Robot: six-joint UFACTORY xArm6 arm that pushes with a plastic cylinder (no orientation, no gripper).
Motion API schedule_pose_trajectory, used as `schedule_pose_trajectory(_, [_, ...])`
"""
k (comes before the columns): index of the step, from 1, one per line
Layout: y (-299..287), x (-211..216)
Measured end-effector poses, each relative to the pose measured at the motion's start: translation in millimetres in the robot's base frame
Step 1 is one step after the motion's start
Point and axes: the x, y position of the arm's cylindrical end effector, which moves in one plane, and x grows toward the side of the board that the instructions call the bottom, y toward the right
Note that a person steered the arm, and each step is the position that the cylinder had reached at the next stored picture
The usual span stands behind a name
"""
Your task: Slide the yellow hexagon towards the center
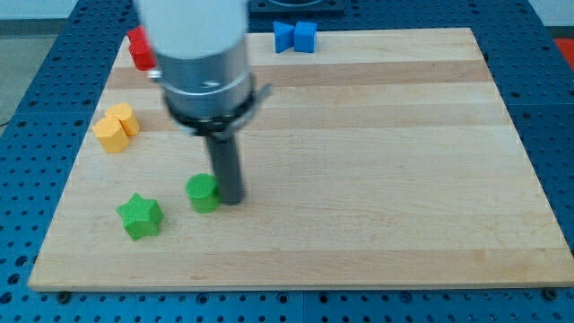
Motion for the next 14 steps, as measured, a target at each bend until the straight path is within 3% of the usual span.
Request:
schedule_pose_trajectory(1, [-53.6,0.1])
schedule_pose_trajectory(2, [-45.4,-3.3])
schedule_pose_trajectory(3, [-20.8,-35.9])
schedule_pose_trajectory(4, [-42.1,-57.0])
schedule_pose_trajectory(6, [-190.8,-49.3])
schedule_pose_trajectory(7, [-197.7,-51.7])
schedule_pose_trajectory(9, [-166.8,-108.1])
schedule_pose_trajectory(11, [-2.8,-106.6])
schedule_pose_trajectory(14, [-94.6,-101.4])
